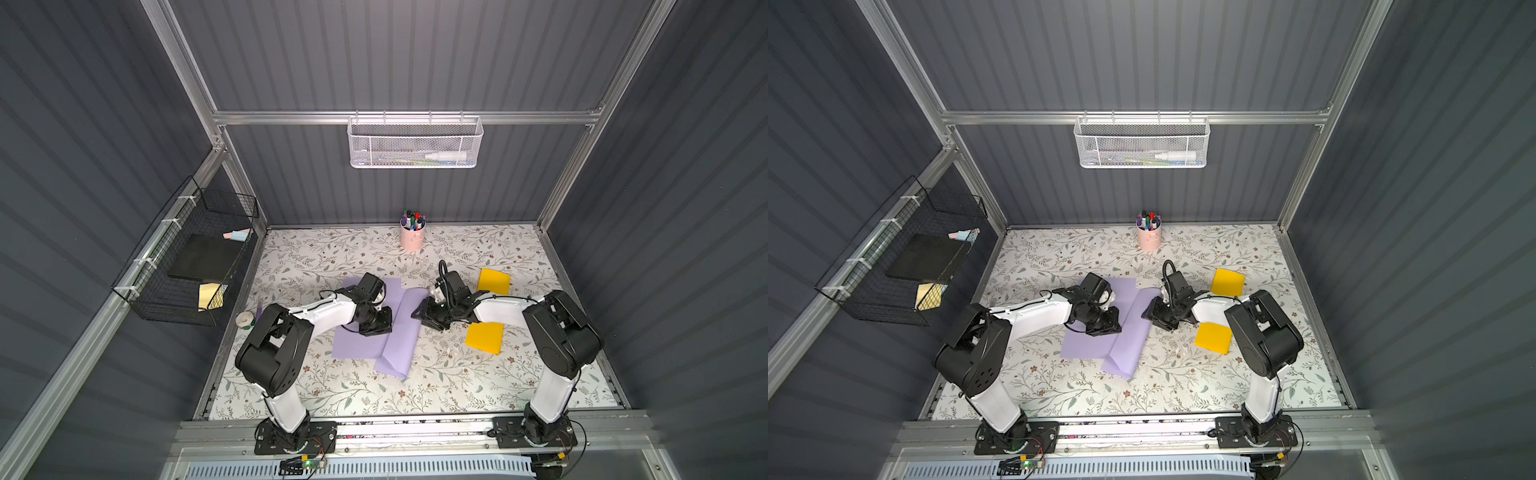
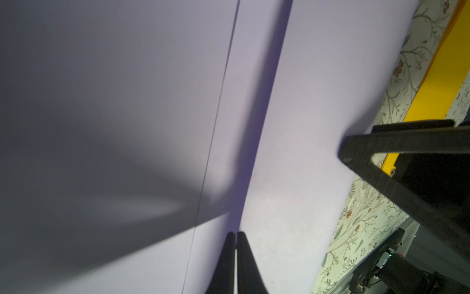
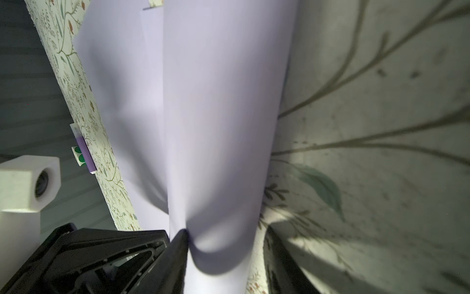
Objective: Fold the rectangular paper in half along the long edge
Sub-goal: Fold the paper.
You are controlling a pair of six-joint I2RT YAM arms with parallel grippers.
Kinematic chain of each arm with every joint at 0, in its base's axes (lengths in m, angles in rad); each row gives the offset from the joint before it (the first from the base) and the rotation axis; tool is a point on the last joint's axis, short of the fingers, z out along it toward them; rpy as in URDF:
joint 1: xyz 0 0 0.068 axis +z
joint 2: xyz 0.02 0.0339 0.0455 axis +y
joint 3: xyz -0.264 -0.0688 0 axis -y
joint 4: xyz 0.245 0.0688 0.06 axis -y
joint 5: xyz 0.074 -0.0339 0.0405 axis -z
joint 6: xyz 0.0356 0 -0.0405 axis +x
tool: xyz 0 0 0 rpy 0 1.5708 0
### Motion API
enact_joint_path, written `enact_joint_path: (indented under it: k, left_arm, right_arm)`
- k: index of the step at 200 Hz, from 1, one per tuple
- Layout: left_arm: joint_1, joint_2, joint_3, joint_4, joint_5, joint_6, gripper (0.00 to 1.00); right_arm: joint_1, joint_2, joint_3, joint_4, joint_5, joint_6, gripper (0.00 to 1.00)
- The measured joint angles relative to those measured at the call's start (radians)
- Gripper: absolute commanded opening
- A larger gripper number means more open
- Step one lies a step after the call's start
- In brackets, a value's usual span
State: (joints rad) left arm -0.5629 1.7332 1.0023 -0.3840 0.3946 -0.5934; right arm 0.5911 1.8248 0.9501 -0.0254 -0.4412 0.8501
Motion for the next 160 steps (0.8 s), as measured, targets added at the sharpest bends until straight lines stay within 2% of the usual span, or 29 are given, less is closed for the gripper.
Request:
enact_joint_path:
  k: [40, 114, 138, 153, 160]
  left_arm:
    - [0.000, 0.007, 0.002, 0.000, 0.000, 0.000, 0.02]
    - [0.000, 0.007, 0.011, -0.011, -0.016, 0.000, 0.02]
    - [0.000, 0.007, 0.013, -0.020, -0.033, 0.001, 0.09]
    - [0.001, 0.006, 0.016, -0.027, -0.043, 0.001, 0.21]
    - [0.003, 0.006, 0.018, -0.032, -0.048, 0.000, 0.23]
  right_arm:
    - [0.001, 0.007, 0.007, 0.000, -0.003, 0.000, 0.50]
    - [0.008, 0.035, 0.037, -0.003, -0.006, -0.001, 0.46]
    - [0.011, 0.045, 0.052, -0.009, -0.006, -0.001, 0.46]
    - [0.013, 0.052, 0.064, -0.018, -0.006, -0.002, 0.47]
    - [0.014, 0.055, 0.069, -0.023, -0.007, -0.003, 0.48]
